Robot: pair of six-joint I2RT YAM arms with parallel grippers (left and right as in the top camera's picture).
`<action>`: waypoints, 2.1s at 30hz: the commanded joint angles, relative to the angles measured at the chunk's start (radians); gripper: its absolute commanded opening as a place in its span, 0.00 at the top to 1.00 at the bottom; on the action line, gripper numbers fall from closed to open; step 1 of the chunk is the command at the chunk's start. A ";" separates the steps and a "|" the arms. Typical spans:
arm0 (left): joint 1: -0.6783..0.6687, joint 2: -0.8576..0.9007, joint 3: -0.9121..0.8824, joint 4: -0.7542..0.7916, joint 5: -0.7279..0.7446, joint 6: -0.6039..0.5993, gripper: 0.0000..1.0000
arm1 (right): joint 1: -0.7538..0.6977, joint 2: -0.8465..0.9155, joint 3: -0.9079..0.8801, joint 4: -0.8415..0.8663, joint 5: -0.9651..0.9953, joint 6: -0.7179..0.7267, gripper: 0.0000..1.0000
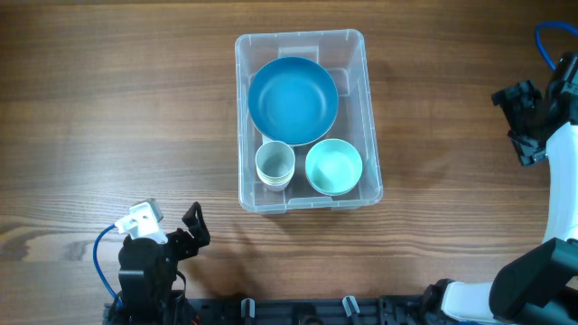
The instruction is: Pack container
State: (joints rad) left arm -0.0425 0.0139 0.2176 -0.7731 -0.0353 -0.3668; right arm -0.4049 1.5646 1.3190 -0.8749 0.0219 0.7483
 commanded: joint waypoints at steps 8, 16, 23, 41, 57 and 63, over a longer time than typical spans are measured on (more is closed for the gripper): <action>0.008 -0.011 -0.005 -0.003 0.001 0.020 0.00 | 0.012 -0.103 0.001 0.002 -0.005 0.014 0.00; 0.008 -0.011 -0.005 -0.003 0.001 0.020 0.00 | 0.261 -0.513 -0.005 -0.009 0.184 -0.008 0.00; 0.008 -0.011 -0.005 -0.003 0.001 0.020 0.00 | 0.392 -0.834 -0.180 0.032 0.409 -0.180 0.00; 0.008 -0.011 -0.005 -0.003 0.001 0.020 0.00 | 0.391 -1.529 -1.138 0.472 -0.154 -0.585 0.00; 0.008 -0.011 -0.005 -0.003 0.001 0.020 0.00 | 0.391 -1.557 -1.185 0.478 -0.154 -0.591 0.00; 0.008 -0.011 -0.005 -0.003 0.001 0.020 0.00 | 0.391 -1.557 -1.185 0.478 -0.154 -0.591 0.00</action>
State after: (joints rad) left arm -0.0425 0.0120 0.2169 -0.7788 -0.0353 -0.3668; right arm -0.0166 0.0208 0.1368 -0.4030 -0.1131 0.1452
